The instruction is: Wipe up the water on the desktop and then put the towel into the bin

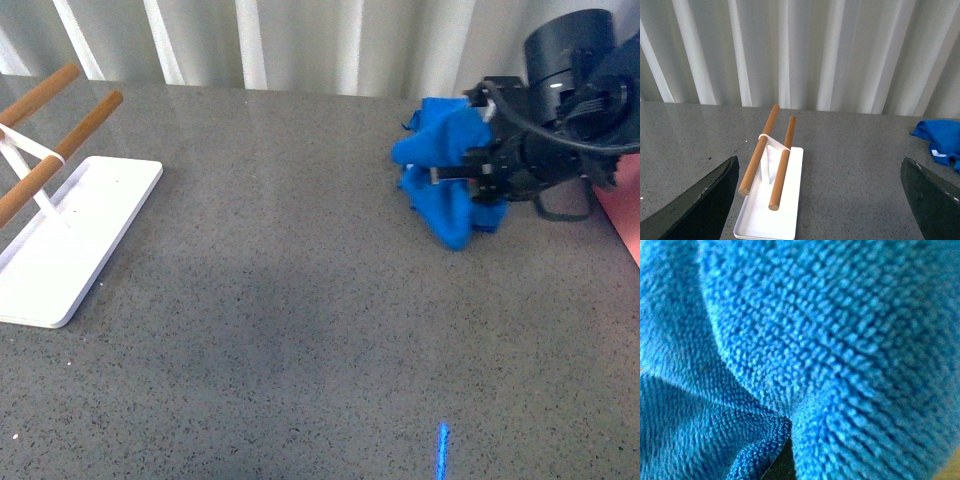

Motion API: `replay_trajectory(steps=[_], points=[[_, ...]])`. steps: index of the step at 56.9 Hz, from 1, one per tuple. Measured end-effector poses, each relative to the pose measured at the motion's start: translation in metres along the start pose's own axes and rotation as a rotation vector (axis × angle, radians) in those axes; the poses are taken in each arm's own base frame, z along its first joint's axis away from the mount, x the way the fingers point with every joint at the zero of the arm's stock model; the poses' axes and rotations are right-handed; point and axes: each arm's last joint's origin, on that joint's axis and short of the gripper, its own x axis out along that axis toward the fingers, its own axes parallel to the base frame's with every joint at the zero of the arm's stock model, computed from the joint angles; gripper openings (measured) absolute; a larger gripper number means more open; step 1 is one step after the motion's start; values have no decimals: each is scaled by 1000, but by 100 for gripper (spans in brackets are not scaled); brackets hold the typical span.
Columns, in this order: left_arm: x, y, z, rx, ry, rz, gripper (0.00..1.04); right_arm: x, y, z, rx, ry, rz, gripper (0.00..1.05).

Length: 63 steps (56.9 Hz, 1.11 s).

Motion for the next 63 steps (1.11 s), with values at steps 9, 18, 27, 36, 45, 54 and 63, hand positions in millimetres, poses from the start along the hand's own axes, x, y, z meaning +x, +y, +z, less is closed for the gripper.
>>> replay_trajectory(steps=[9,18,27,36,45,54,63], points=[[0,0,0,0,0,0,98,-10,58,-9,-5,62,146,5],[0,0,0,0,0,0,98,-31,81,-29,-9,107,183,5],[0,0,0,0,0,0,98,-57,64,-45,10,114,141,5],[0,0,0,0,0,0,98,-88,29,-52,36,93,73,5],[0,0,0,0,0,0,98,-116,11,-39,6,34,57,5],[0,0,0,0,0,0,98,-150,6,-6,-62,-102,59,5],[0,0,0,0,0,0,98,-197,4,45,-160,-293,19,5]])
